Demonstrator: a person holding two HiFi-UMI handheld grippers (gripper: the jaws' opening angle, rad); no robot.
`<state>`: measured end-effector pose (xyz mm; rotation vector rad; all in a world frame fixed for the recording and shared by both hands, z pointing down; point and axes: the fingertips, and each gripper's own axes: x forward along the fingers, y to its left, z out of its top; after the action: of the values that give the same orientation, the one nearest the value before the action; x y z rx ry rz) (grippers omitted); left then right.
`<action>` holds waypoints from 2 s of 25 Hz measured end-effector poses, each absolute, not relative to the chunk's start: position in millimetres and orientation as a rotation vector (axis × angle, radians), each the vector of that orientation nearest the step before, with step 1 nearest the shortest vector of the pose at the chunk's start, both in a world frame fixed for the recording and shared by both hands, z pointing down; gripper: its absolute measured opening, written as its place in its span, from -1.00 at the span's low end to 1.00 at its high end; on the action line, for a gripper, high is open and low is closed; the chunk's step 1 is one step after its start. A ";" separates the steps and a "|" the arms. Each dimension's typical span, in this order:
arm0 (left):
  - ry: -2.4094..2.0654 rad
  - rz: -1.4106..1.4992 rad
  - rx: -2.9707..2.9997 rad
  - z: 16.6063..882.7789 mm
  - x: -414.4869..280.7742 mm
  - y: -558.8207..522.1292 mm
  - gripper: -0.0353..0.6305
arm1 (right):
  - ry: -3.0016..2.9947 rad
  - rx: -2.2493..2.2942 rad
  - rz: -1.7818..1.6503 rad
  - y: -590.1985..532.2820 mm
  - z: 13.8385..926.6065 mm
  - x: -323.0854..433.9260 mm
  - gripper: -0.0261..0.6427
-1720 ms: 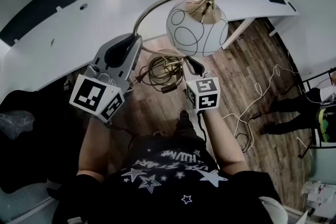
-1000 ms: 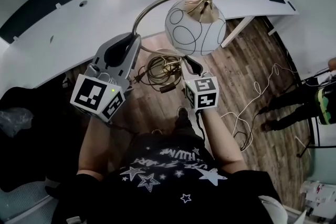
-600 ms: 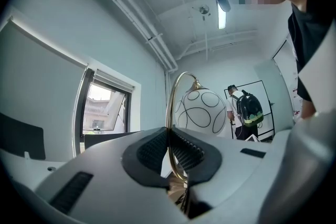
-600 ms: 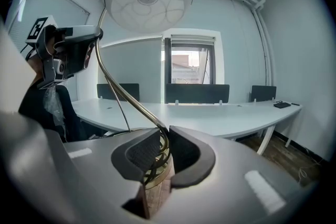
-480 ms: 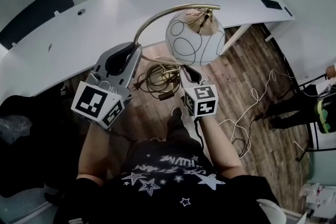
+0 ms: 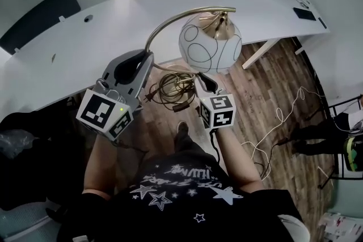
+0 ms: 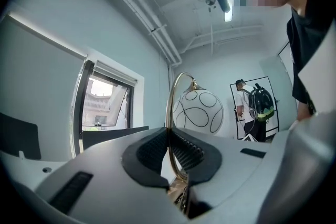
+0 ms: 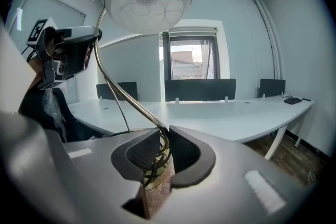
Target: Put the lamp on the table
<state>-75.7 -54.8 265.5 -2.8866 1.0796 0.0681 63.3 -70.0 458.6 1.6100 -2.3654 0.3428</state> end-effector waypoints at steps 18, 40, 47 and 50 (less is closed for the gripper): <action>1.187 -0.011 -2.851 263.0 -1.7 -194.9 -0.80 | -2.426 1.557 0.338 -213.8 455.5 138.7 -0.78; 0.860 -0.032 -2.998 283.4 24.2 -350.7 -0.80 | -2.207 1.802 0.422 -334.3 471.5 172.0 -0.77; 0.794 -0.019 -3.018 286.9 16.0 -403.7 -0.80 | -2.130 1.890 0.408 -380.9 467.3 171.6 -0.77; 0.777 -0.024 -3.026 288.3 13.0 -419.7 -0.80 | -2.107 1.891 0.406 -396.3 466.7 170.4 -0.77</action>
<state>13.0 -419.7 288.3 -3.0263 0.7771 -0.0242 170.4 -396.3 466.7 1.8913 -2.1072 0.4055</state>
